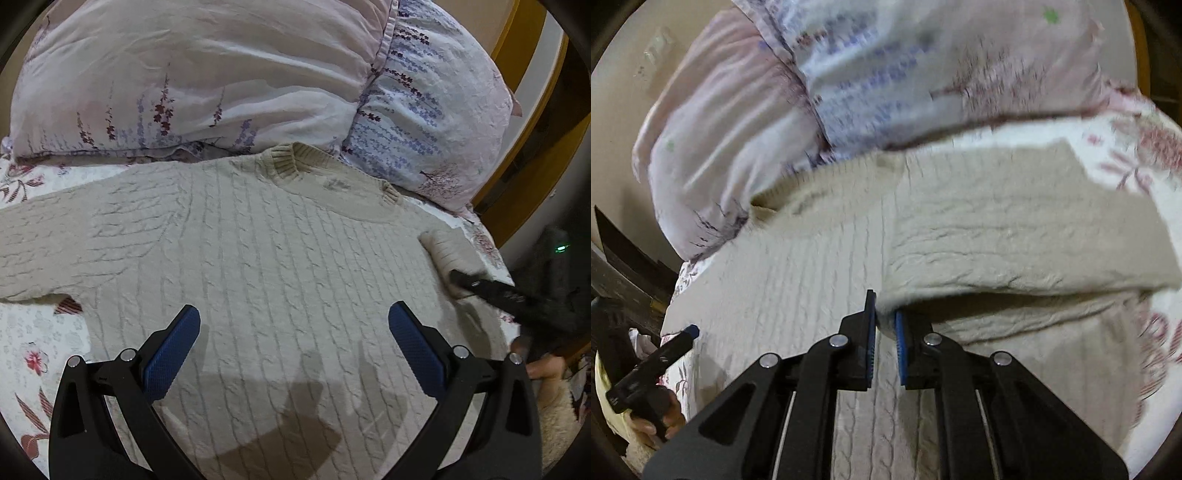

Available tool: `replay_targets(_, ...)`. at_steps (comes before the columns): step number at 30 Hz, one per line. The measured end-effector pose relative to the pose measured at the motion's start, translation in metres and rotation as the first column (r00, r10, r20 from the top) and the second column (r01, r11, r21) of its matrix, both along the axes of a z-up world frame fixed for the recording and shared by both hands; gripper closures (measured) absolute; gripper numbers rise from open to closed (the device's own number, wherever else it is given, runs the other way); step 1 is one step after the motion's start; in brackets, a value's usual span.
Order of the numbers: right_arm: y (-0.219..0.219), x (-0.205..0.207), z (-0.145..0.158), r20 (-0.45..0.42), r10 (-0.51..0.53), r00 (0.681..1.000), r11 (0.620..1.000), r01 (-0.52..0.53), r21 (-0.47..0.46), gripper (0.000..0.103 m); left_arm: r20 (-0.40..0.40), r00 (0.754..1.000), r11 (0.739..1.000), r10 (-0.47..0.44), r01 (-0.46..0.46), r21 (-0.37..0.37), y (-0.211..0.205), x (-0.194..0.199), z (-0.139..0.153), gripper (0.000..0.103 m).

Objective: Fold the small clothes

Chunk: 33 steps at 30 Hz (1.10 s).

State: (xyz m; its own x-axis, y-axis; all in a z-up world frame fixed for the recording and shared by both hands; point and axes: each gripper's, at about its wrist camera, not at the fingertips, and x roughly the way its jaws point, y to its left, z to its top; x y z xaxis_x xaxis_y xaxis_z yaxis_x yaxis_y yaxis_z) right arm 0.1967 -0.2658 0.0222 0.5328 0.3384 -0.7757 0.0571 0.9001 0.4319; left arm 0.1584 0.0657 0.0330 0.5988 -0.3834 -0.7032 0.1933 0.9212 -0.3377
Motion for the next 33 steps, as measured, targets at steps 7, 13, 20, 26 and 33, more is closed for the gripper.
replay_targets(7, -0.037, -0.014, 0.007, -0.005, -0.171, 0.985, 0.975, 0.169, 0.144, 0.056, -0.041, 0.999, 0.997, -0.017, 0.014, -0.082, 0.003, 0.007, -0.001, 0.001)
replay_targets(13, -0.09, -0.02, 0.017, 0.0, -0.379, 0.925, 0.915, 0.375, 0.148, 0.057, -0.057, 0.998, 0.984, -0.02, 0.01, -0.176, 0.011, 0.009, -0.003, 0.001)
replay_targets(20, -0.1, -0.011, 0.03, 0.046, -0.434, 0.9, 0.901, 0.434, 0.019, 0.089, -0.082, 0.997, 0.966, -0.012, -0.01, -0.257, 0.022, 0.013, -0.005, 0.001)
replay_targets(26, -0.035, 0.003, 0.069, 0.206, -0.222, 0.953, 0.971, 0.234, -0.037, 0.094, -0.093, 0.996, 0.944, -0.012, -0.019, -0.33, 0.03, 0.016, -0.006, 0.001)
replay_targets(33, 0.107, 0.014, 0.047, 0.122, 0.333, 0.935, 0.941, -0.321, -0.11, 0.077, -0.144, 0.99, 0.909, -0.006, -0.054, -0.412, 0.036, 0.022, -0.015, 0.003)
